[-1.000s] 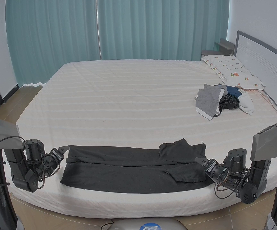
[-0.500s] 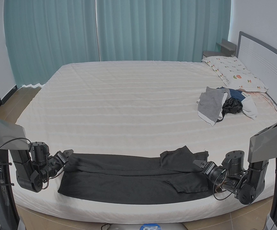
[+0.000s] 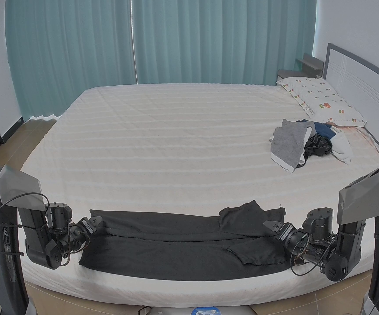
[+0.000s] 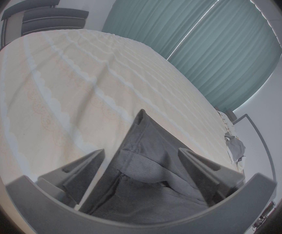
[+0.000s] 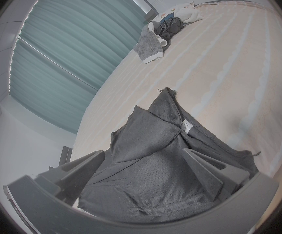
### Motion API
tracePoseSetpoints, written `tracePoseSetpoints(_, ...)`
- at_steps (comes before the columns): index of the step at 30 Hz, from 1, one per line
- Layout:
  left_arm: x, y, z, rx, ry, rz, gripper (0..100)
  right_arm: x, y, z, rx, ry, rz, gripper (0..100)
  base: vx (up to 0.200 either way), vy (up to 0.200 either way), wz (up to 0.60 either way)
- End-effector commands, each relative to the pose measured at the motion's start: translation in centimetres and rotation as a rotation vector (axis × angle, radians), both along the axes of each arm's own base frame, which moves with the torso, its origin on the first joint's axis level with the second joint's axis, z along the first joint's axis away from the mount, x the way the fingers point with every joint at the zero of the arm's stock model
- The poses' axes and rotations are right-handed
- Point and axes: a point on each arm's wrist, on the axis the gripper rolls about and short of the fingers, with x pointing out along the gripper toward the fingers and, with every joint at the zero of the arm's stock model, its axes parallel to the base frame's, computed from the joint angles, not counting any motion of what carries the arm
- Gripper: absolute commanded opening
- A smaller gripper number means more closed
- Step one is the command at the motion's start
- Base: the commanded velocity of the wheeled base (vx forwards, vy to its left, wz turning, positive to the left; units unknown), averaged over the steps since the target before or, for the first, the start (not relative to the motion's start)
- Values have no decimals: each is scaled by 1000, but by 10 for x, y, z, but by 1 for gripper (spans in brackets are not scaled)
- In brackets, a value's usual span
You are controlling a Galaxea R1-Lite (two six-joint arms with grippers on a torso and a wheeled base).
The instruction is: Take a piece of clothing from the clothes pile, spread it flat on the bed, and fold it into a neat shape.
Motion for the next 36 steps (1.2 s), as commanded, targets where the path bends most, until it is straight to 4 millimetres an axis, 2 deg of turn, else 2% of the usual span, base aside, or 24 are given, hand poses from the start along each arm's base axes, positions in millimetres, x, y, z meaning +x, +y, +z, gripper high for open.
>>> tracePoseSetpoints(1,-1,0,-7,19,19,16,0,0,0,-2,-2,5,0,100,0,0,0)
tracePoseSetpoints(8,-8,2,-6,71,34,99,0,0,-1,-1,-1,3,-4,100,0,0,0)
tracePoseSetpoints(20,-13,6,-5,81,47,110,0,0,0,-1,-2,6,-2,100,0,0,0)
tracePoseSetpoints(26,-20,6,6,98,40,101,0,0,0,-1,-2,6,-2,100,0,0,0)
tracePoseSetpoints(36,-23,7,0,122,67,86,0,0,-1,0,1,2,-3,100,0,0,0)
